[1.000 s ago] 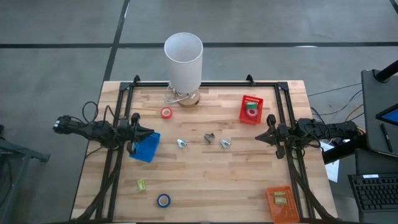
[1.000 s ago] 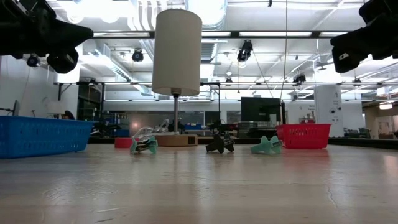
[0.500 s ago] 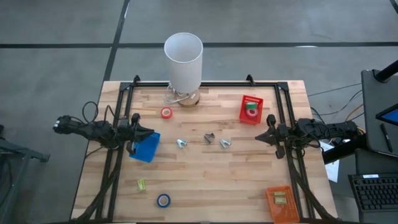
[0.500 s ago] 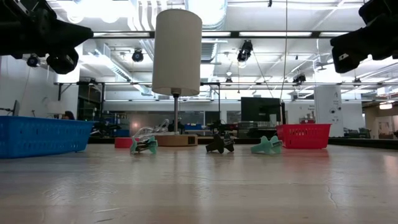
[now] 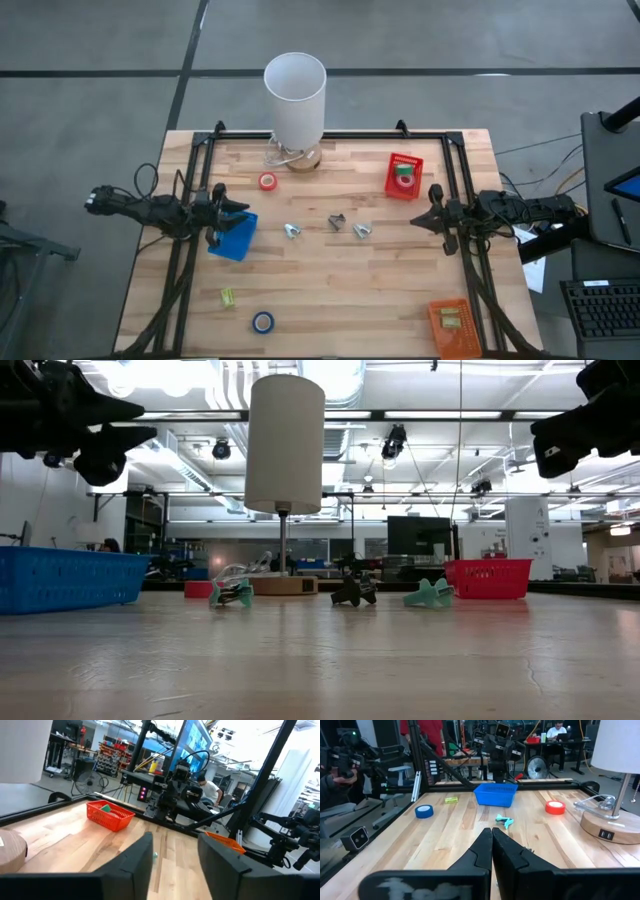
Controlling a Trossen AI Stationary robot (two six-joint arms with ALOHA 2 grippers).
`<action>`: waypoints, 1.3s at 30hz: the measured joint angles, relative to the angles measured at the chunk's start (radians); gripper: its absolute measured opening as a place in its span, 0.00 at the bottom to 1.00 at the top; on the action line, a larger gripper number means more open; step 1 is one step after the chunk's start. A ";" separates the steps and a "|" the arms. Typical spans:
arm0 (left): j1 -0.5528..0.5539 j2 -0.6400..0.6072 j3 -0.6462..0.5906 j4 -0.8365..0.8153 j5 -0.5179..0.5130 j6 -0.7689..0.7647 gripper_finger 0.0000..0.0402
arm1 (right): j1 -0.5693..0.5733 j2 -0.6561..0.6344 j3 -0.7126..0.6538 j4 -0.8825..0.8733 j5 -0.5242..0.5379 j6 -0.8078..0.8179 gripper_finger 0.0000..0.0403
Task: Pick and place Stapler, Stapler remover, tape
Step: Put the red tape into the red bin
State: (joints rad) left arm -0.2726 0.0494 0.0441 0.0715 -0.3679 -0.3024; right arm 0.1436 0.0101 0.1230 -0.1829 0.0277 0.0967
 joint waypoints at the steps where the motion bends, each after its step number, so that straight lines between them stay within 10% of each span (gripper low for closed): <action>1: 0.000 0.000 0.000 0.000 0.000 -0.008 0.42 | 0.000 0.000 0.000 0.000 0.000 0.000 0.02; 14: 0.000 0.056 0.036 -0.094 -0.169 -0.030 0.43 | 0.000 -0.001 0.000 0.000 -0.001 0.000 0.02; 28: 0.016 0.452 0.203 -0.161 -0.288 -0.176 0.43 | 0.000 0.000 0.000 0.000 -0.001 0.000 0.02; 39: 0.229 0.706 0.445 -0.448 -0.288 -0.278 0.43 | 0.000 -0.001 0.000 0.000 -0.001 0.000 0.02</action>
State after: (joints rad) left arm -0.0431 0.7554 0.4893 -0.3764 -0.6559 -0.5808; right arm 0.1432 0.0094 0.1230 -0.1825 0.0265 0.0967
